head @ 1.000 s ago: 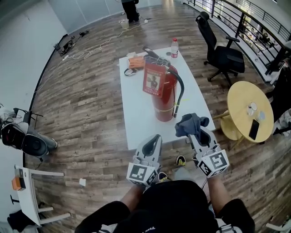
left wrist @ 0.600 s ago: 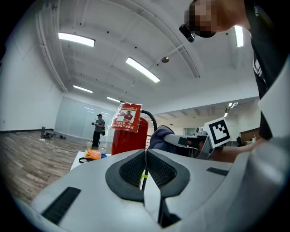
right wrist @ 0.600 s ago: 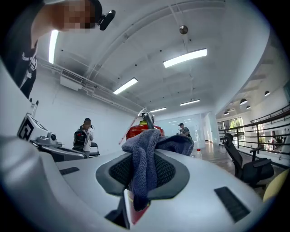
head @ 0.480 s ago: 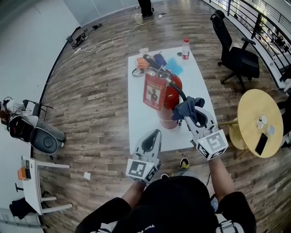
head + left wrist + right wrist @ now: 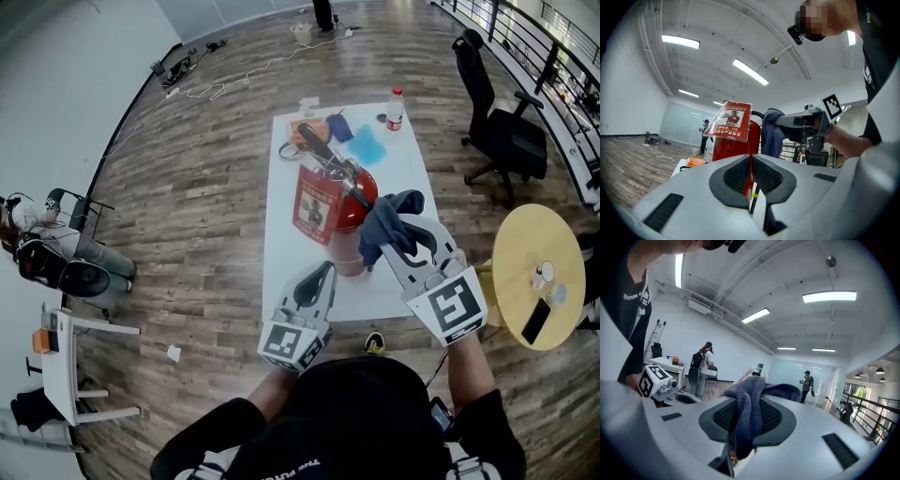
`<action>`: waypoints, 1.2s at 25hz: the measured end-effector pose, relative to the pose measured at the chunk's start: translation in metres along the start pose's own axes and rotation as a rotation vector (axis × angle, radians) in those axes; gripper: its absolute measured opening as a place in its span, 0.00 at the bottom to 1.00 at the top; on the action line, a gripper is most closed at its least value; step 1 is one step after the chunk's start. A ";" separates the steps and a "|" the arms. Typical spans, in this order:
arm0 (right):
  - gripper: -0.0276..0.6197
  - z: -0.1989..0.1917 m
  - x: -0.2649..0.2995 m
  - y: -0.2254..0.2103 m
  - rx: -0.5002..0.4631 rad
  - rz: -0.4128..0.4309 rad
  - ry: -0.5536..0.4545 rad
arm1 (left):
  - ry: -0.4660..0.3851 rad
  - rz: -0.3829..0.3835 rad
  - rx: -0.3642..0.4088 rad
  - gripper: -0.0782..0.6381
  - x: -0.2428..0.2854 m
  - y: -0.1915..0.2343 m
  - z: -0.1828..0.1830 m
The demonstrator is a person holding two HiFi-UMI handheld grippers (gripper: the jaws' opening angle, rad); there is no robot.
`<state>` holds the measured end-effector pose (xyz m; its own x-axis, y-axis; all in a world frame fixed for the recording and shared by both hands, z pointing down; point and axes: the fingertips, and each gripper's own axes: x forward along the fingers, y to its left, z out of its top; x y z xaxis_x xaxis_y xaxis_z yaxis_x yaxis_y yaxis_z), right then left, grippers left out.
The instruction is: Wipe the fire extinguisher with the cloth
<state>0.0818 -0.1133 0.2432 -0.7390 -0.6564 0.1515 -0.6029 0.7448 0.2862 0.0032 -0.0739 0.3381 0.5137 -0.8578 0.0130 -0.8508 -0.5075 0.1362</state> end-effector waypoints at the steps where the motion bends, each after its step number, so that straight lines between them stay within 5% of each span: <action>1: 0.18 0.010 0.004 -0.001 -0.039 -0.001 0.004 | -0.002 0.002 -0.001 0.15 0.002 0.001 0.000; 3: 0.18 0.026 0.016 -0.004 -0.118 0.008 0.030 | -0.006 0.012 -0.006 0.15 0.003 0.002 0.001; 8: 0.18 0.050 0.045 -0.012 -0.141 0.089 0.058 | -0.020 0.027 0.000 0.15 0.004 0.002 0.004; 12: 0.18 0.048 0.042 -0.010 -0.058 0.135 0.030 | -0.026 0.044 0.003 0.15 0.001 0.006 0.006; 16: 0.18 0.034 0.022 -0.009 0.012 0.091 -0.025 | -0.020 0.046 0.003 0.15 0.004 0.013 0.006; 24: 0.18 -0.037 0.002 0.003 0.166 0.099 0.048 | 0.036 0.005 -0.002 0.15 0.015 0.010 -0.014; 30: 0.18 -0.173 0.028 0.033 0.151 0.109 0.372 | 0.050 -0.006 -0.002 0.15 0.020 0.007 -0.018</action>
<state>0.0929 -0.1278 0.4206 -0.6586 -0.5511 0.5124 -0.5853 0.8031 0.1115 0.0098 -0.0929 0.3575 0.5239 -0.8496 0.0616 -0.8474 -0.5125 0.1385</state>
